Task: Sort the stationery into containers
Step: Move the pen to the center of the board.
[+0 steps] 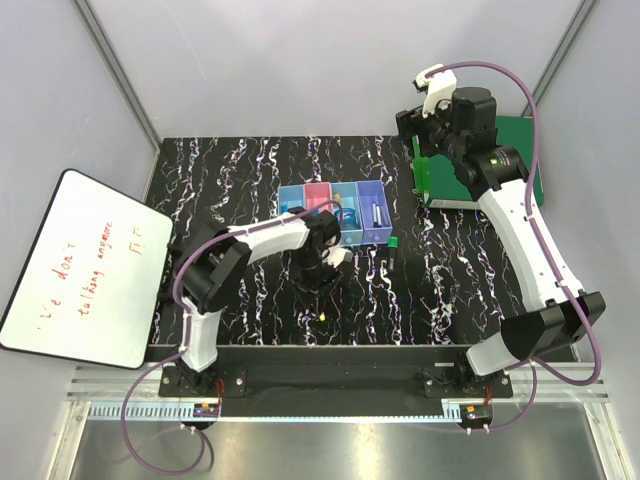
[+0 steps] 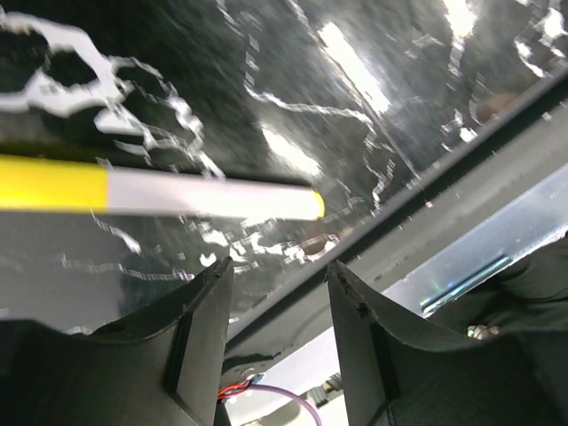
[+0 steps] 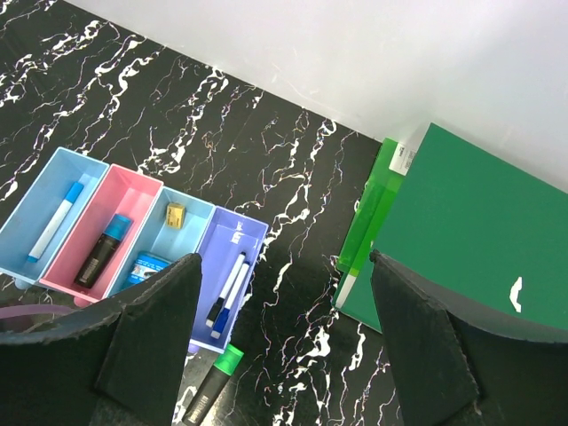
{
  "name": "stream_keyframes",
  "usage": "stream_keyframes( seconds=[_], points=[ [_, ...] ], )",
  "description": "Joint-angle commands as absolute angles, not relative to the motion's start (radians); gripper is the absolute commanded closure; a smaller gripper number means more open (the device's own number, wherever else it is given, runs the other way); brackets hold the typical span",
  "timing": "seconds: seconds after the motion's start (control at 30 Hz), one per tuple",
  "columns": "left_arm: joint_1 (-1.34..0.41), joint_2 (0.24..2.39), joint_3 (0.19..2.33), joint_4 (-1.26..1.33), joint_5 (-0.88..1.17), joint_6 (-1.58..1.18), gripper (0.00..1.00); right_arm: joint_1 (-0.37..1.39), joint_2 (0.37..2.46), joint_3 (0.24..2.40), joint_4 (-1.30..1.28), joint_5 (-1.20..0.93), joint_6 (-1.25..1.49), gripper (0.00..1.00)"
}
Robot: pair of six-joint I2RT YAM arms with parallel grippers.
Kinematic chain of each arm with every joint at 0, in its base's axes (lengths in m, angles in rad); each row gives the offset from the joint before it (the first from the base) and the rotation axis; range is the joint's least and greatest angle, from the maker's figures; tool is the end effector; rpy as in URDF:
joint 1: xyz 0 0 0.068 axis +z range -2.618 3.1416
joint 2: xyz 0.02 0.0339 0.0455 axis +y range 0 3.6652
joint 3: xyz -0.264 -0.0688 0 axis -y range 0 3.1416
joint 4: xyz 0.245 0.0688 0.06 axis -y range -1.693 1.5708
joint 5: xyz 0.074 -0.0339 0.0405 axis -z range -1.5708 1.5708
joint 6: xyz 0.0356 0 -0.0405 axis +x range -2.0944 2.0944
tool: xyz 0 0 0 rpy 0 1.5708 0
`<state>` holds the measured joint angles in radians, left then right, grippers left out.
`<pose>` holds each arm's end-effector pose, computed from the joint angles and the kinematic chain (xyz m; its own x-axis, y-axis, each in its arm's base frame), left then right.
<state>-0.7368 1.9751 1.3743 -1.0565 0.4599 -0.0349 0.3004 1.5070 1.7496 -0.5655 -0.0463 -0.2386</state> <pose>0.2491 -0.2474 0.1617 -0.7574 0.6449 0.1018 0.5476 0.7124 -0.4389 0.3152 0.0994 0.4593 -0.2148 -0.3137 -0.9249 -0.3996 0.8924 -0.2099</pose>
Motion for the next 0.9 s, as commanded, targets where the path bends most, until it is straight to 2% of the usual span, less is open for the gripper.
stream_keyframes(
  seconds=[0.0, 0.37, 0.53, 0.63, 0.87],
  points=[
    [-0.732, 2.012, 1.423, -1.035, 0.430, -0.081, 0.50, 0.293, 1.485, 1.761, -0.531, -0.061, -0.232, 0.15],
    [-0.747, 2.036, 1.443, -1.019, 0.302, -0.098, 0.51, 0.291, 1.490, 1.767, -0.531, -0.071, -0.225, 0.15],
    [-0.752, 1.961, 1.439, -1.023, 0.301, -0.074, 0.51, 0.290, 1.471, 1.746, -0.529, -0.066, -0.230, 0.15],
    [-0.765, 1.912, 1.459, -1.025, 0.331, -0.048, 0.60, 0.290, 1.465, 1.733, -0.529, -0.072, -0.230, 0.15],
    [-0.824, 1.818, 1.491, -1.031, 0.344, 0.020, 0.62, 0.287, 1.457, 1.732, -0.528, -0.071, -0.233, 0.15]
  ],
)
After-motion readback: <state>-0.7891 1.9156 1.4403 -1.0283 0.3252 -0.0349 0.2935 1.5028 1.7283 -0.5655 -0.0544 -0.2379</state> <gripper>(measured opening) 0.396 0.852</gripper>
